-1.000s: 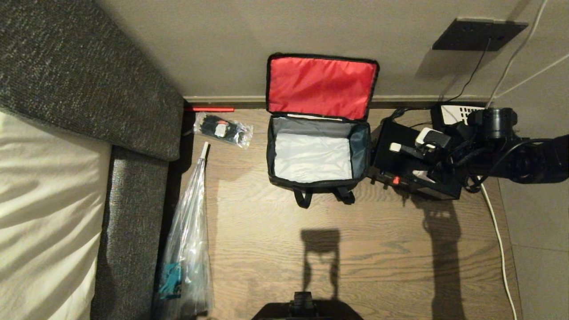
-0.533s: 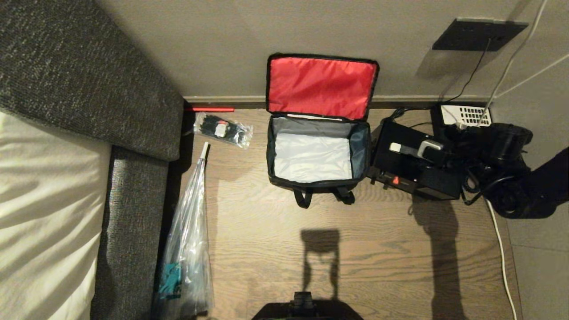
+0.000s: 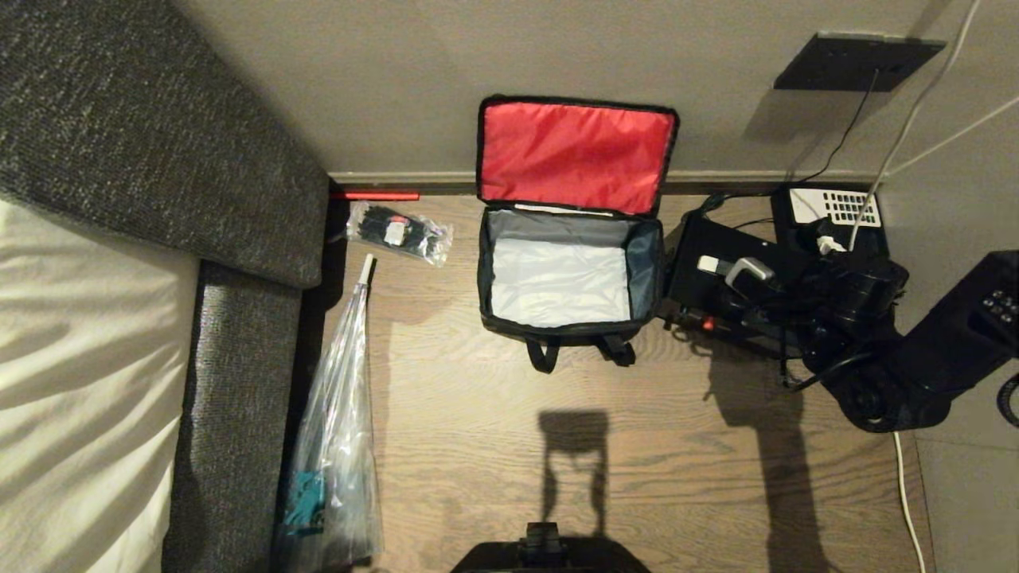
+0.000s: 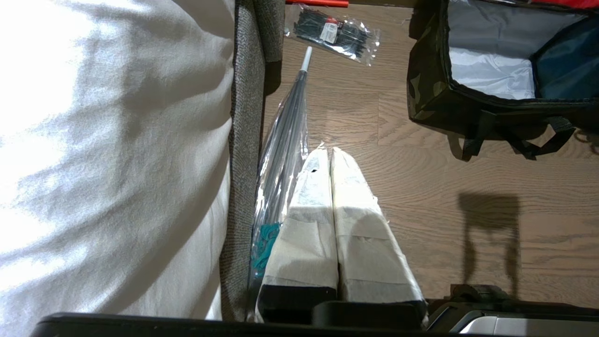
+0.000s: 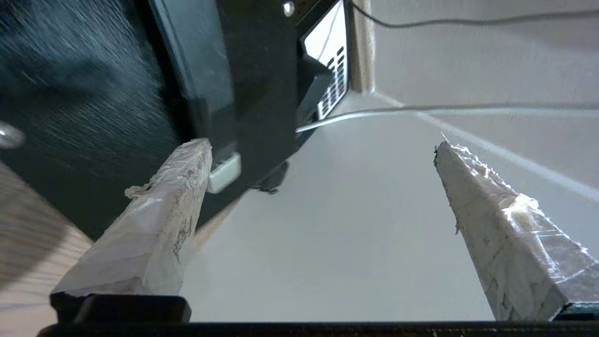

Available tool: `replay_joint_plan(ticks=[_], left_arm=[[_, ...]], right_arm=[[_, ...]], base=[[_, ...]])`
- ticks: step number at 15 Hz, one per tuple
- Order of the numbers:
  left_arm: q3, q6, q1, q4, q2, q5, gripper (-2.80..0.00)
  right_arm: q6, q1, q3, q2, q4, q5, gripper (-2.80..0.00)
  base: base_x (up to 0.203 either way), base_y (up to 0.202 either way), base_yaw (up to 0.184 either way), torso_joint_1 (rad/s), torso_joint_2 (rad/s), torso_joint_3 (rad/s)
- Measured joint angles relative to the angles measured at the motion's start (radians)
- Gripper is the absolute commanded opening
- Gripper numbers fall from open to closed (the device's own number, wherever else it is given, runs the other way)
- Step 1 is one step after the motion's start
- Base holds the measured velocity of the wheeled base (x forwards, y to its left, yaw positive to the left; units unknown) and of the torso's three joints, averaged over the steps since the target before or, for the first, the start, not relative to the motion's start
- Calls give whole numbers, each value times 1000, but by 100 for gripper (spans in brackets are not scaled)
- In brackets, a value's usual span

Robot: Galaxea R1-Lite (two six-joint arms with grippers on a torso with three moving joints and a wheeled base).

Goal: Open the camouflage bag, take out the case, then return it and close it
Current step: Grip the handle again

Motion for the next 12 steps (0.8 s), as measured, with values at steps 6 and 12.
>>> replay_joint_plan(ticks=[6, 12], left_arm=[[0, 0, 0, 0, 0, 0, -280], [0, 0, 0, 0, 0, 0, -280]], right_arm=[[74, 18, -83, 110, -67, -23, 0], [89, 19, -161, 199, -99, -35, 0]], base=[[0, 0, 0, 0, 0, 0], [0, 0, 0, 0, 0, 0]])
